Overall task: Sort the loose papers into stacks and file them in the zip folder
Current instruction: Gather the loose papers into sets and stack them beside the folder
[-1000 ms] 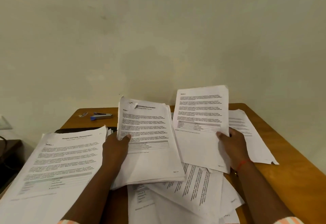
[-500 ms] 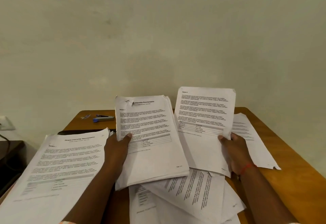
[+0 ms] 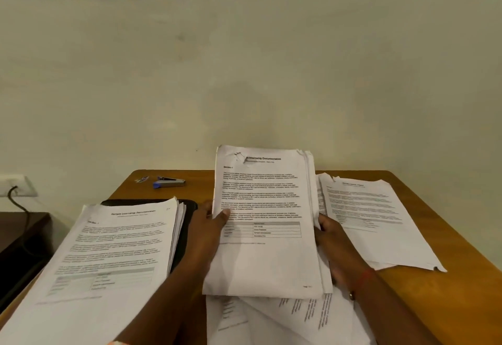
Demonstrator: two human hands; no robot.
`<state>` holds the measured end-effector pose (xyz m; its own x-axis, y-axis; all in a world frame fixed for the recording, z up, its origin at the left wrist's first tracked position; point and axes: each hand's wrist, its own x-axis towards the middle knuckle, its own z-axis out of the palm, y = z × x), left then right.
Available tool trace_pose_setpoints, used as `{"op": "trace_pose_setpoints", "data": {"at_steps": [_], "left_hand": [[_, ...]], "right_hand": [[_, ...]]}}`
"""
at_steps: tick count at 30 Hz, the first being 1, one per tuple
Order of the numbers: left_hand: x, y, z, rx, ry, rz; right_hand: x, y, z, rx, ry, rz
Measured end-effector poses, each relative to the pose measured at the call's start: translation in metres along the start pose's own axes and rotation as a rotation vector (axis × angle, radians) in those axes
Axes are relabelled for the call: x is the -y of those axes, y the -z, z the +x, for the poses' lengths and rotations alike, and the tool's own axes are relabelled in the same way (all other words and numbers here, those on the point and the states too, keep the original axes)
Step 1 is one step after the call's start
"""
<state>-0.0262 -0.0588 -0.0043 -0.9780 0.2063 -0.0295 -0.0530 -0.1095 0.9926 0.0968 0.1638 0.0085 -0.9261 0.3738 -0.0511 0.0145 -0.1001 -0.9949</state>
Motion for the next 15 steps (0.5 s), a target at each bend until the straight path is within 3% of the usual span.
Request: {"op": "trace_pose_setpoints", "data": {"at_steps": [3,6,10,15], "left_hand": [[-0.003,0.002,0.002,0.049,0.028,-0.024],[-0.007,-0.002,-0.004,0.037,-0.05,-0.043],[-0.024,-0.013,-0.024,-0.012,-0.345,-0.01],[-0.04,-0.021,-0.042,-0.058,-0.49,0.025]], "right_hand": [[0.0,-0.002,-0.001,0.005,-0.004,0.1],[0.002,-0.007,-0.002,-0.063,0.078,0.204],[0.005,-0.012,-0.008,-0.14,0.393,-0.168],[0.014,-0.017,-0.016,-0.198,0.548,-0.138]]}}
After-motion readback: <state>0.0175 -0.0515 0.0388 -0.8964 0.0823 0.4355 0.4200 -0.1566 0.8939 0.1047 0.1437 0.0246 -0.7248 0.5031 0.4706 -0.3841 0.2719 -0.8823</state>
